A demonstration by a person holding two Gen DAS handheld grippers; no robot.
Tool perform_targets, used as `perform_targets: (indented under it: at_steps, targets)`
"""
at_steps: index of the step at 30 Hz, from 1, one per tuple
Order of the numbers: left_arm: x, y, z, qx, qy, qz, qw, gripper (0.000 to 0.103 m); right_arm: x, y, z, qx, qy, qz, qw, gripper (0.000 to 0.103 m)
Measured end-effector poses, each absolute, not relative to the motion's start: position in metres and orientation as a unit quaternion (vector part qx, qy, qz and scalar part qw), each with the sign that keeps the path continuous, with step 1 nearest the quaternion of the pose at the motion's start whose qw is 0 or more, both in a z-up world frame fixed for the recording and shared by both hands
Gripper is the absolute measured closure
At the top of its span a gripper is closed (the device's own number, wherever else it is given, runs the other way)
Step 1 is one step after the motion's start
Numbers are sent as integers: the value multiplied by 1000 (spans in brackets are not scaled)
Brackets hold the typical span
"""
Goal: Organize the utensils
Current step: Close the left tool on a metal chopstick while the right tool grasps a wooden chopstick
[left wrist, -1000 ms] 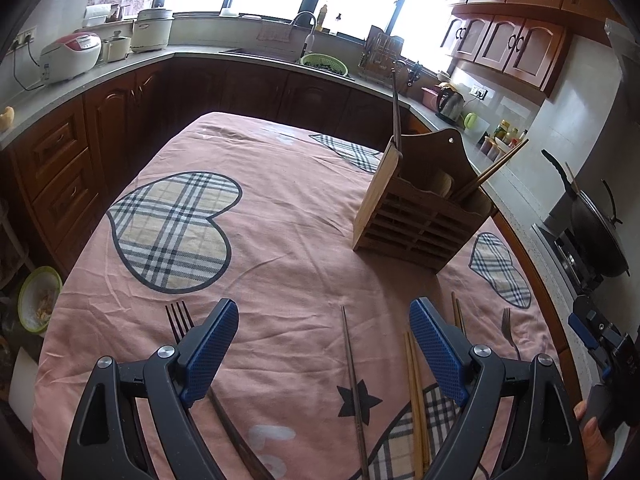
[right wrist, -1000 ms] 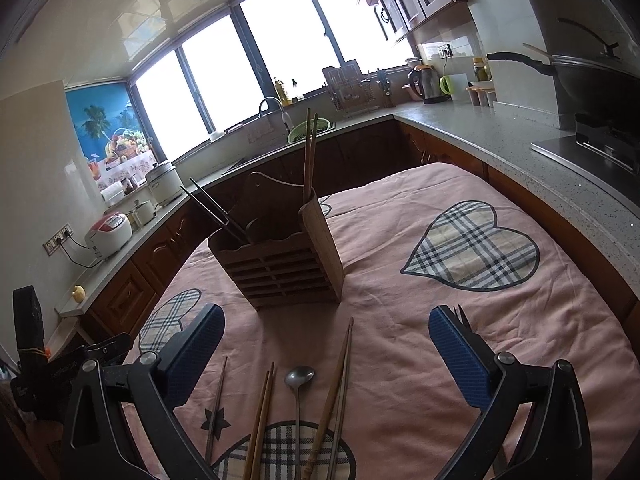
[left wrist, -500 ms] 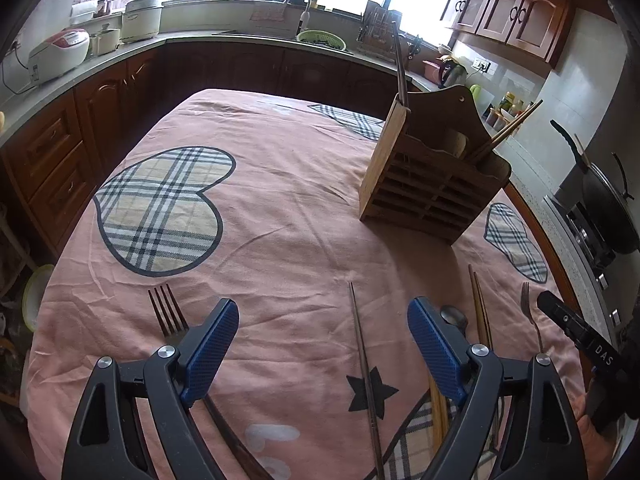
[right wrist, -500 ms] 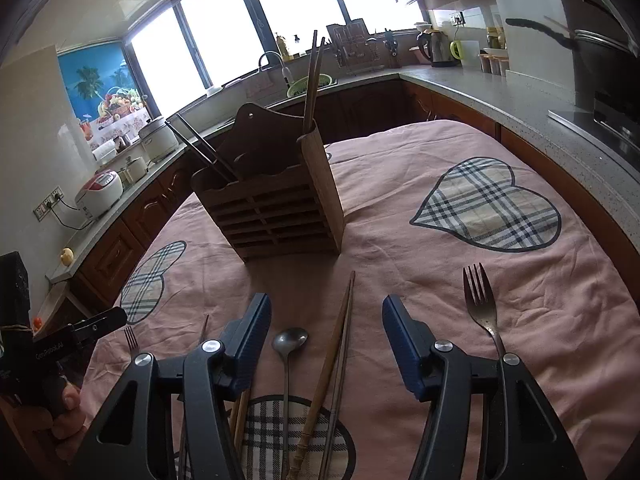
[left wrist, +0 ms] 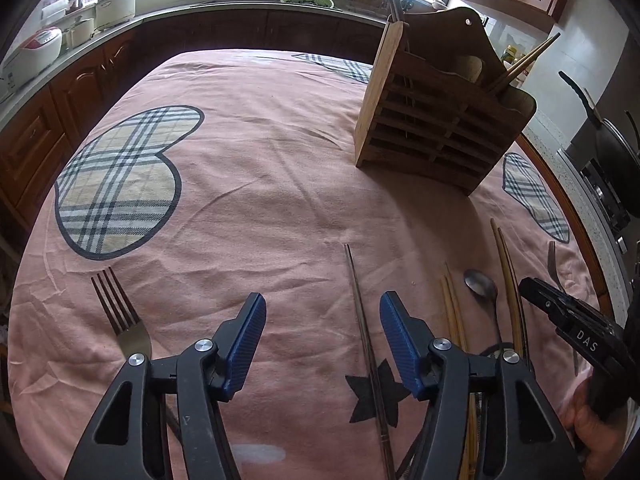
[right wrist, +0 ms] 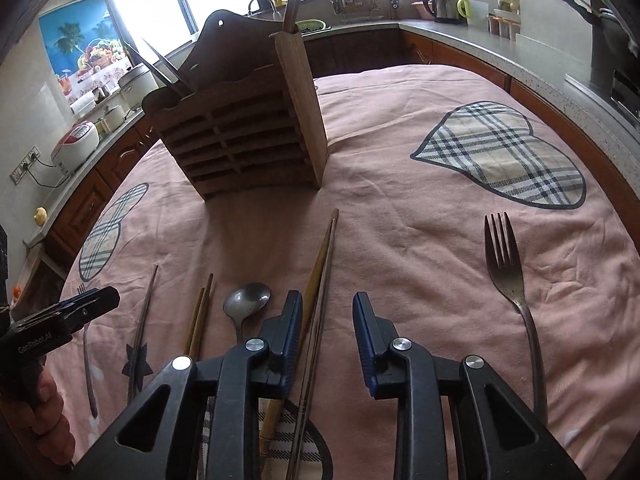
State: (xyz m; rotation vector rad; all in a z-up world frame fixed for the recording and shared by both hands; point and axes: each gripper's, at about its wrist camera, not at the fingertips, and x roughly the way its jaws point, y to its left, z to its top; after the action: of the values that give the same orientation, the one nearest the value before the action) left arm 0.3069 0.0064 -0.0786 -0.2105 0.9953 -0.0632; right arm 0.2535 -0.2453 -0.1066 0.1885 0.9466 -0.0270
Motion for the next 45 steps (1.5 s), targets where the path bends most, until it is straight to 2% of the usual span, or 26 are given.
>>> perform_targets:
  at_steps: [5,11,19,22,26,27,28,29,35,45]
  targets:
    - [320,2,-94,-98,492,-34,864,57,259,-246,-115,85,466,-14,881,82]
    - [334,-7,-98,-79,491,-40,867,58,271,-249,-115,79,467,-16,880,85]
    - [346,-37,-103,4,498,-35,867,60,297,-251,-116,70,470,-19,880,85]
    - [348,-42,-103,13,497,-41,867,72,308,-251,-118,68,469,-19,880,85]
    - [350,-47,-102,22,494,-54,867,96,317,-251,-120,65,464,-18,883,85]
    - [350,-47,-103,19,494,-56,868,97,319,-250,-120,64,463,-19,884,86]
    - [350,-45,-103,13,493,-58,868,97,319,-250,-120,61,463,-23,884,94]
    - [350,-42,-103,3,493,-61,868,98,318,-251,-120,66,462,-21,884,97]
    - [341,-16,-90,-72,486,-84,867,100,304,-257,-107,100,443,-6,891,99]
    - [304,14,-39,-120,443,-99,883,100,269,-257,-54,133,388,24,912,99]
